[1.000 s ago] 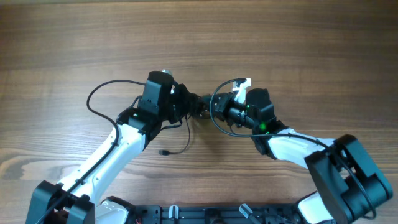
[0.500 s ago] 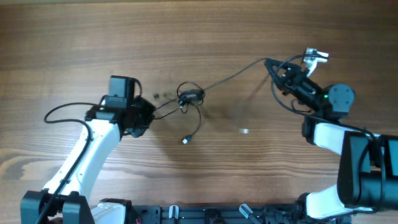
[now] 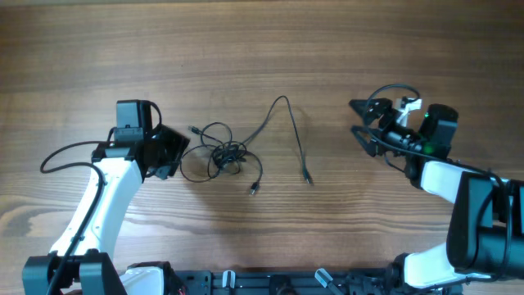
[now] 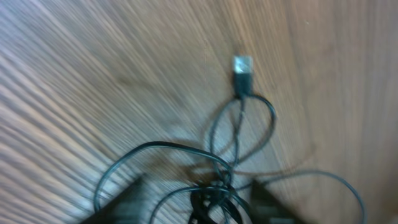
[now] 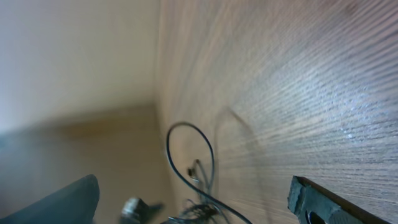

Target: Untangle cables

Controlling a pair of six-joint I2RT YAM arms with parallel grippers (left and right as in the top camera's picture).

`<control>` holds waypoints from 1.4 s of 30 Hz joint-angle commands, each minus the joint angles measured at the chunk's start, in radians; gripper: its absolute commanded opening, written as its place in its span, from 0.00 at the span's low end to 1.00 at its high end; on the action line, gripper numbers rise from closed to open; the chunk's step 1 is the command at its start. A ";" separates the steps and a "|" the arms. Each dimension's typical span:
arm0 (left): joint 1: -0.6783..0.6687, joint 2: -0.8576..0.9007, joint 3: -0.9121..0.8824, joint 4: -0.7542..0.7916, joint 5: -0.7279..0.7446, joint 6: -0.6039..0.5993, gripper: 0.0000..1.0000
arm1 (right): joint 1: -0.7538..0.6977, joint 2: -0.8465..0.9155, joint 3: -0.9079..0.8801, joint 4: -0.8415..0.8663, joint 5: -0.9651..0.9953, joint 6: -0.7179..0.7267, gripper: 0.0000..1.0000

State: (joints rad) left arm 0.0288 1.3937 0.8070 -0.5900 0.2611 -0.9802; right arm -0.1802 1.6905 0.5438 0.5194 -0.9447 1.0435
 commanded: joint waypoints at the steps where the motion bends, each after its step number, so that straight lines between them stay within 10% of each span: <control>1: -0.072 -0.005 -0.006 0.089 0.230 0.127 0.90 | 0.075 0.000 -0.001 -0.012 0.003 -0.147 1.00; 4: -0.177 -0.005 -0.006 0.190 0.270 0.221 0.94 | 0.143 0.000 -0.001 -0.011 0.038 -0.151 1.00; 6: -0.245 -0.005 -0.006 0.223 0.206 0.196 0.73 | 0.183 0.000 -0.001 -0.011 0.056 -0.151 1.00; 9: -0.319 -0.004 -0.006 0.219 0.063 0.093 0.70 | 0.229 0.000 -0.001 -0.011 0.066 -0.151 1.00; 20: -0.182 -0.142 0.003 0.235 0.051 0.022 0.85 | 0.289 0.000 -0.001 0.026 -0.213 -0.166 0.82; 42: -0.163 -0.148 -0.002 0.053 -0.027 0.022 1.00 | 0.850 0.029 0.000 0.164 0.627 0.697 0.63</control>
State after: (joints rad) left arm -0.1333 1.2331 0.8036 -0.5354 0.2508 -0.9565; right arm 0.6548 1.6917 0.5430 0.6342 -0.4732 1.6356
